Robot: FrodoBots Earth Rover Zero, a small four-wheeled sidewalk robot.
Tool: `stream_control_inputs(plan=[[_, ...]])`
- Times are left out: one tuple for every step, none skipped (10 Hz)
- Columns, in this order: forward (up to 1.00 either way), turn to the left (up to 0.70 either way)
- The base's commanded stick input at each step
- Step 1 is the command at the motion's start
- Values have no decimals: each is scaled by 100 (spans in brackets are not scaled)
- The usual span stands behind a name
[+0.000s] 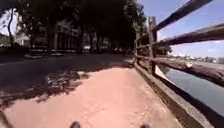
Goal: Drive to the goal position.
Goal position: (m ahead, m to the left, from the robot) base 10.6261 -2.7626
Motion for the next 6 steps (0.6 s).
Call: stream_control_inputs(plan=[[70, 0], [70, 0], [70, 0], [70, 0], [70, 0], [70, 0]])
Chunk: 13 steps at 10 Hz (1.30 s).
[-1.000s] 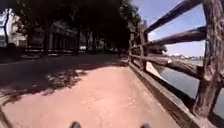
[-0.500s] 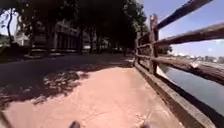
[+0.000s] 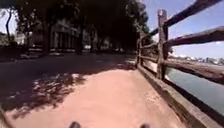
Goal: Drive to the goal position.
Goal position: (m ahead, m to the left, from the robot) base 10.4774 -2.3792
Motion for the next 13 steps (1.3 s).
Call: stream_control_inputs(plan=[[70, 0], [70, 0], [70, 0], [70, 0], [70, 0], [70, 0], [70, 0], [70, 0], [70, 0], [70, 0], [70, 0], [70, 0], [70, 0]])
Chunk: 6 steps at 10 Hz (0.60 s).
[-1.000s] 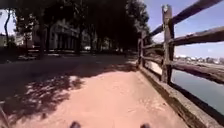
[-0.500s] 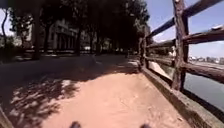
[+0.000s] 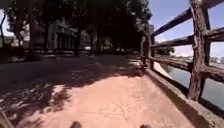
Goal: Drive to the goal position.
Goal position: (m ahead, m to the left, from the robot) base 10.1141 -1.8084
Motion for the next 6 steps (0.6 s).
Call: stream_control_inputs(plan=[[70, 0], [70, 0], [70, 0], [70, 0], [70, 0], [70, 0]])
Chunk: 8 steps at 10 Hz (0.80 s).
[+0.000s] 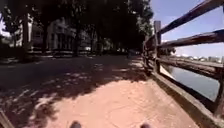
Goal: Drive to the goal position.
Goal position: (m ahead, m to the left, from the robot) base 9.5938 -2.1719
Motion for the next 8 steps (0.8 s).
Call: stream_control_inputs(plan=[[70, 0], [70, 0], [70, 0], [70, 0], [70, 0], [70, 0], [70, 0], [70, 0]])
